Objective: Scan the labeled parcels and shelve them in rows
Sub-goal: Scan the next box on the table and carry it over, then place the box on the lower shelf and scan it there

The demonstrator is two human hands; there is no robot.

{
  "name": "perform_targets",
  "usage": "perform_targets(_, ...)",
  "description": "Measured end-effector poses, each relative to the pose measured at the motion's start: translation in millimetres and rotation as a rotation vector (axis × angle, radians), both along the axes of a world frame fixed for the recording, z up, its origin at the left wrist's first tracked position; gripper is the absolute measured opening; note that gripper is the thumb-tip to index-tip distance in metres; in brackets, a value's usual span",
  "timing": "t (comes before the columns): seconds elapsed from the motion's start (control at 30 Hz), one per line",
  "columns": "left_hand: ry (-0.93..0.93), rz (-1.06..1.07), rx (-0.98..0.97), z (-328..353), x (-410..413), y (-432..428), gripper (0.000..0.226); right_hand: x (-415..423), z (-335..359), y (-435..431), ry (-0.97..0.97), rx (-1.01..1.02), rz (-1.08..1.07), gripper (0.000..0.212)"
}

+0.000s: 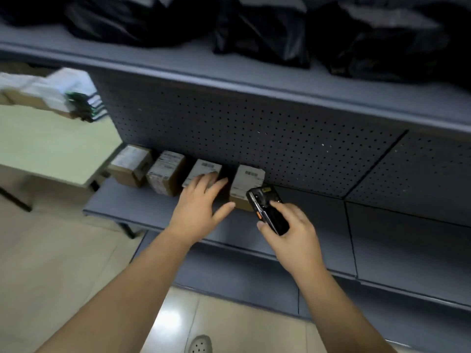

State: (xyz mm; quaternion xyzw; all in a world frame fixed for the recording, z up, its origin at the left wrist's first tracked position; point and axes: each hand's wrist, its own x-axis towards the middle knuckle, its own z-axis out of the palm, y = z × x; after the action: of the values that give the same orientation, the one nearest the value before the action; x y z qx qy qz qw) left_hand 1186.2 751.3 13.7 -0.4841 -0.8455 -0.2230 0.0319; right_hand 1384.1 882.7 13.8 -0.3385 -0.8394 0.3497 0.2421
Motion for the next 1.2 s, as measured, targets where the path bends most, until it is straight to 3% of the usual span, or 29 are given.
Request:
perform_targets(0.3,0.099,0.159,0.081,93.9,-9.8,-221.8,0.062,-50.0,78.0,-165.0,-0.025,0.050,0.216,0.062)
perform_targets(0.63,0.077,0.402,0.204,138.0,-111.5,-458.9,0.066,-192.2,135.9,-378.4,0.077,0.117,0.381,0.067)
perform_targets(1.2,0.076,0.719,0.198,169.1,-389.2,-632.6,0.062,-538.9,144.2,-544.9,0.133,0.064,0.650,0.067)
